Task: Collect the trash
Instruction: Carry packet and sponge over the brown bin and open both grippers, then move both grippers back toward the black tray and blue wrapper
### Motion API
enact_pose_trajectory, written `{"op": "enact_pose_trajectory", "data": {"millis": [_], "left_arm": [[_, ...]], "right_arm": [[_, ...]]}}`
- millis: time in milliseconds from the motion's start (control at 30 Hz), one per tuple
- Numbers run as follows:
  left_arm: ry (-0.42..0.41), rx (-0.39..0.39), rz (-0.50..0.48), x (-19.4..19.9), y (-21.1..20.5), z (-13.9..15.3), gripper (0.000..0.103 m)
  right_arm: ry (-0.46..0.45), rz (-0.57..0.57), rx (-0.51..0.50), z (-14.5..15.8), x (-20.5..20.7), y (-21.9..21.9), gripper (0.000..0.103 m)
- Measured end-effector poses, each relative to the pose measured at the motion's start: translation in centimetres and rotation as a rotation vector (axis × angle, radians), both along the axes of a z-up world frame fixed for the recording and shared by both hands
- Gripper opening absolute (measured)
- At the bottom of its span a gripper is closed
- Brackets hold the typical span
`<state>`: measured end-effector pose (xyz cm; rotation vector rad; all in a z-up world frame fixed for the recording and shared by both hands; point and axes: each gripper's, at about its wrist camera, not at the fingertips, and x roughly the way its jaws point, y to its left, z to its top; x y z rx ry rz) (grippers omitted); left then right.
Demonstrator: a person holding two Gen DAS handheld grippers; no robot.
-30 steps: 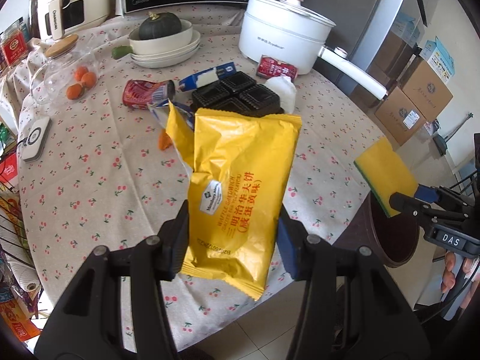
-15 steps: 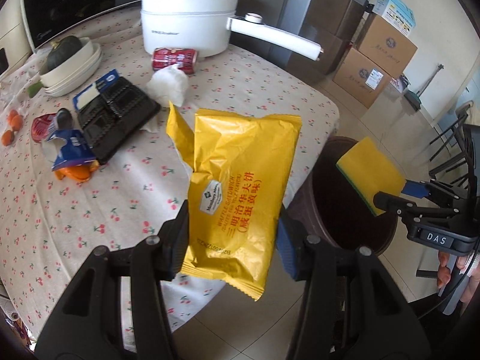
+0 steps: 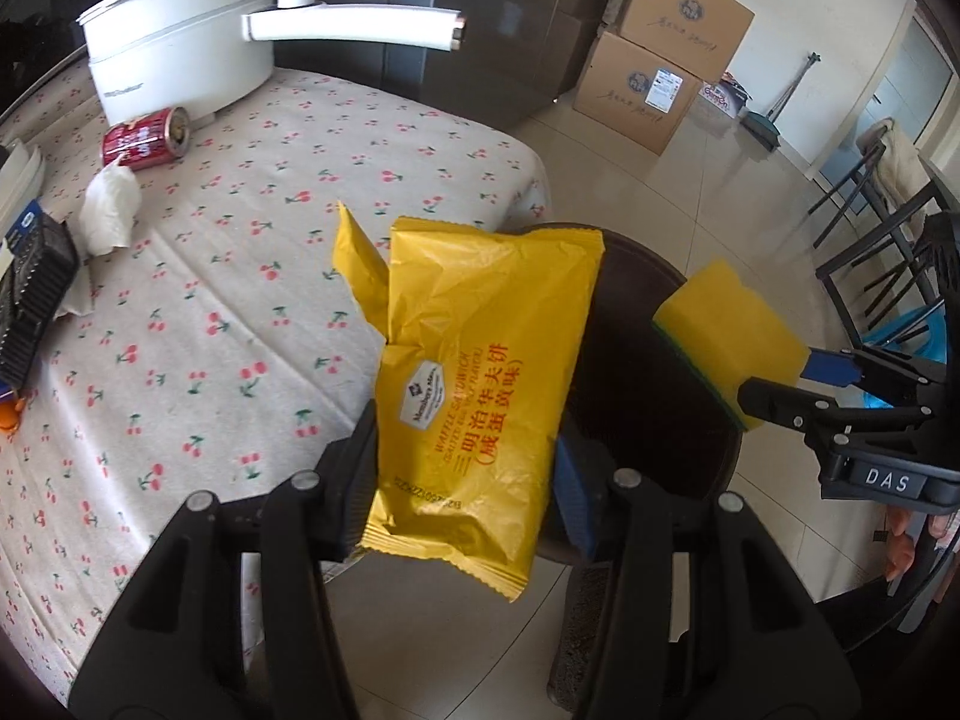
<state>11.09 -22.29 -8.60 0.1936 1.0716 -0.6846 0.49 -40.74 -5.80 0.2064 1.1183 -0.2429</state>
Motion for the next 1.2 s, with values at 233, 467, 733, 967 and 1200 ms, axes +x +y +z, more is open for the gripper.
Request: {"op": "enact_pose_trajectory", "data": {"millis": [233, 467, 733, 967, 1200], "left_arm": [[-0.056, 0.031, -0.032, -0.4, -2.1, -0.7, 0.098], [-0.062, 0.082, -0.017, -0.1, -1.3, -1.0, 0.099], [-0.051, 0.091, 0.013, 0.2, 0.7, -0.7, 0.102], [-0.051, 0.097, 0.047, 0.6, 2.6, -0.3, 0.102], [-0.055, 0.117, 0.084, 1.1, 4.6, 0.1, 0.102]], "right_arm": [[0.008, -0.048, 0.011, -0.2, -1.4, -2.6, 0.060], [0.012, -0.047, 0.011, -0.3, -1.7, -3.2, 0.060], [-0.007, -0.040, 0.009, 0.0, -1.3, -2.4, 0.064], [-0.024, -0.023, -0.068, 0.8, -0.3, -1.1, 0.097], [-0.028, 0.016, -0.087, 1.1, 0.8, 0.7, 0.098]]}}
